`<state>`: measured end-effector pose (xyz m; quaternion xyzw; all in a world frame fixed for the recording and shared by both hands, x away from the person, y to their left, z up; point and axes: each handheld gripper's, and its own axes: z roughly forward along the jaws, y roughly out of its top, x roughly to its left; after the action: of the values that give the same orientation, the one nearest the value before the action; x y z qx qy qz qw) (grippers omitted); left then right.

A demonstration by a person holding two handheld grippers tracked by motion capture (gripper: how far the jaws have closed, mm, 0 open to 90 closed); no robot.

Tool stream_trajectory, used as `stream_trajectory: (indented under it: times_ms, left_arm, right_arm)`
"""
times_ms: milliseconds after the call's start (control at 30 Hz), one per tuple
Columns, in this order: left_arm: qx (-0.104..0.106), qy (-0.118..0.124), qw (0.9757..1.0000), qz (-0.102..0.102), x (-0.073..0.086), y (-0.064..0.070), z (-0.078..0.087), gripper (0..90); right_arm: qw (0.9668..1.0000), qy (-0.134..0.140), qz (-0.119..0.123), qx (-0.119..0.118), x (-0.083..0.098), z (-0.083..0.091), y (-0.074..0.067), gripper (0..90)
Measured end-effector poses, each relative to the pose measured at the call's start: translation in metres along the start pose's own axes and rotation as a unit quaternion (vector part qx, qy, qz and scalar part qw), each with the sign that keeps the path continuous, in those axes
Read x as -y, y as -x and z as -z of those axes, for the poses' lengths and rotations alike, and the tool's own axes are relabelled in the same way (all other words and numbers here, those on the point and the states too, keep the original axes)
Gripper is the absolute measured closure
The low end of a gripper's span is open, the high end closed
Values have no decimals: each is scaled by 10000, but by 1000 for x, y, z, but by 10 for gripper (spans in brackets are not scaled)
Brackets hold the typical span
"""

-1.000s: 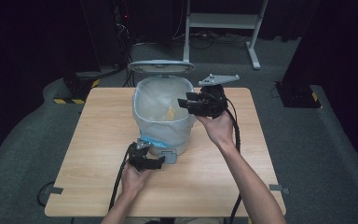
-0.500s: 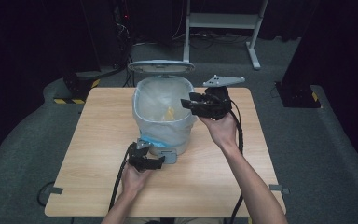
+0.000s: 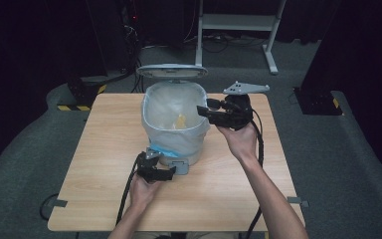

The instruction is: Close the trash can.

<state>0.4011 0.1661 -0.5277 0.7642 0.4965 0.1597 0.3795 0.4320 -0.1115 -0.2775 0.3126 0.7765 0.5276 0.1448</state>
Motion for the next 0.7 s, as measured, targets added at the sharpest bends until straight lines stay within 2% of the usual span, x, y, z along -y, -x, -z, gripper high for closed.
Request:
stream_trajectory:
  times_ms: [700]
  left_arm:
    - [-3, 4, 10000, -2, 0, 0, 0, 17]
  right_arm:
    - [9998, 191, -79, 20, 19, 22, 2, 523]
